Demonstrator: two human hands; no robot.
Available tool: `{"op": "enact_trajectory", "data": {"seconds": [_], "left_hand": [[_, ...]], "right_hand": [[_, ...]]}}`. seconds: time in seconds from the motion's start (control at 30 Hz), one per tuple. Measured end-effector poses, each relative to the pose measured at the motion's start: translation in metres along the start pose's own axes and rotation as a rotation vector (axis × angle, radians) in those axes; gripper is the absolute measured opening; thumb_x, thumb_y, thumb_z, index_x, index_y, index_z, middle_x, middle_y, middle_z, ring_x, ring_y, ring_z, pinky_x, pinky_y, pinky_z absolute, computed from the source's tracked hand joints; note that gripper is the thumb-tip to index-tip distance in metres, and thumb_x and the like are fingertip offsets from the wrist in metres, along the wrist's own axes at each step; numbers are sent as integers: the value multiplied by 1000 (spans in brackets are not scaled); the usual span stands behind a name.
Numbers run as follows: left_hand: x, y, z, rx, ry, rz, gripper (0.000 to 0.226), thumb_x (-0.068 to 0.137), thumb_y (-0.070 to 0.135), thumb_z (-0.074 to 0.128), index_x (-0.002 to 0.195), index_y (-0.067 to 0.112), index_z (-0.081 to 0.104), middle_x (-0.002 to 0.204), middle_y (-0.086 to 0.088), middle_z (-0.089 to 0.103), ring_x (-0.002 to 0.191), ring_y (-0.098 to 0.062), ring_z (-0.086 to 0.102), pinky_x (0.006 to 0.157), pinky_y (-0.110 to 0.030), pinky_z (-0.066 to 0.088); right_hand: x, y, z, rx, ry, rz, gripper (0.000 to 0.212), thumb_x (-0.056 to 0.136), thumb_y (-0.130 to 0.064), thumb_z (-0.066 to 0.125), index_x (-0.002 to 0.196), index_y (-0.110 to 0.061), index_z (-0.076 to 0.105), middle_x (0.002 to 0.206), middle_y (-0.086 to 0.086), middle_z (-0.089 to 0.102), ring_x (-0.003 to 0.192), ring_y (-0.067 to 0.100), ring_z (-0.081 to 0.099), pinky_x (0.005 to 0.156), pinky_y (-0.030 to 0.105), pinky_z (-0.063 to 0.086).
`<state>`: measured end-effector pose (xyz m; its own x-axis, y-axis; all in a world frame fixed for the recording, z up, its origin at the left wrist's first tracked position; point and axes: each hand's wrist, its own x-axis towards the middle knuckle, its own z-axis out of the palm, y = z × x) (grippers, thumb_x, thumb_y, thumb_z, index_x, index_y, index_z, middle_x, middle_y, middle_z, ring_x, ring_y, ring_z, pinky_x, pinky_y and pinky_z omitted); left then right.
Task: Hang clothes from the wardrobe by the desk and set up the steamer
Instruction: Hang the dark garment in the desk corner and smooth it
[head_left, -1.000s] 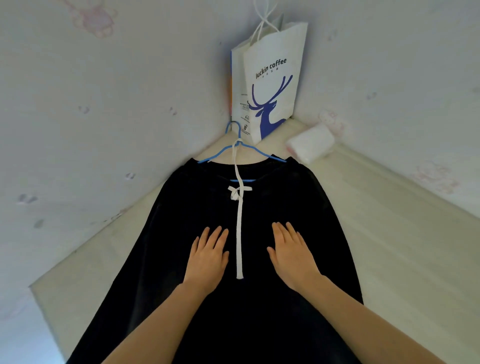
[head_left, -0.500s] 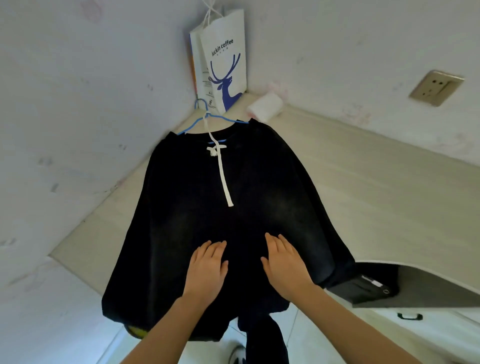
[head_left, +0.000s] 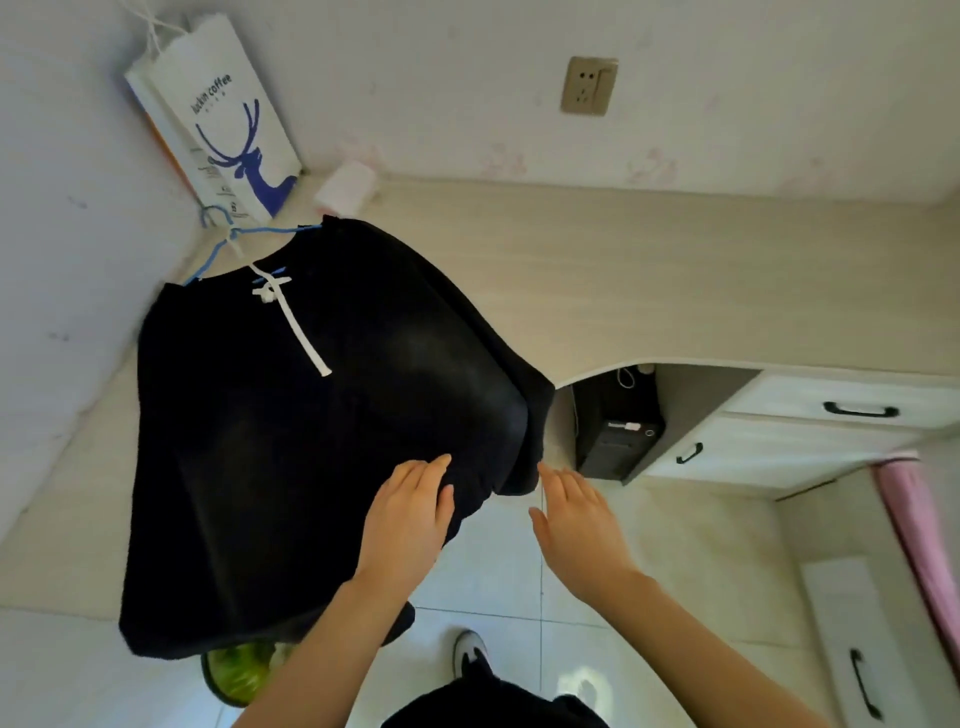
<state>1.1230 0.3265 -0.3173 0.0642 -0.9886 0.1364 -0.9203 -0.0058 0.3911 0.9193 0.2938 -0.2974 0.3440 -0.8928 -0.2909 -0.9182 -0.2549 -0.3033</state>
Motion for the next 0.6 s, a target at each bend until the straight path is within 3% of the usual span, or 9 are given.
{"op": "enact_trajectory", "data": {"seconds": [0.17, 0.43, 0.6], "left_hand": [[-12, 66, 12, -19, -50, 142, 34, 89, 20, 63, 121, 10, 63, 103, -1, 69, 101, -16, 63, 83, -30, 56], [-83, 211, 59, -124, -181, 365, 34, 91, 20, 60, 123, 10, 61, 108, -1, 68, 105, -17, 62, 83, -30, 56], [-140, 303, 95, -154, -288, 525, 35, 93, 25, 56, 126, 14, 59, 110, 3, 68, 105, -13, 60, 80, -26, 55]], "right_hand": [[-69, 48, -13, 68, 45, 144, 56, 103, -38, 28, 152, -16, 11, 158, 3, 20, 146, 20, 15, 118, 31, 12], [-210, 140, -8, 120, 167, 363, 56, 102, -39, 30, 151, -14, 16, 155, 5, 27, 145, 22, 21, 117, 32, 17], [-304, 198, 10, 89, 239, 502, 55, 97, -36, 46, 144, -8, 36, 142, 9, 48, 136, 28, 39, 112, 36, 30]]}}
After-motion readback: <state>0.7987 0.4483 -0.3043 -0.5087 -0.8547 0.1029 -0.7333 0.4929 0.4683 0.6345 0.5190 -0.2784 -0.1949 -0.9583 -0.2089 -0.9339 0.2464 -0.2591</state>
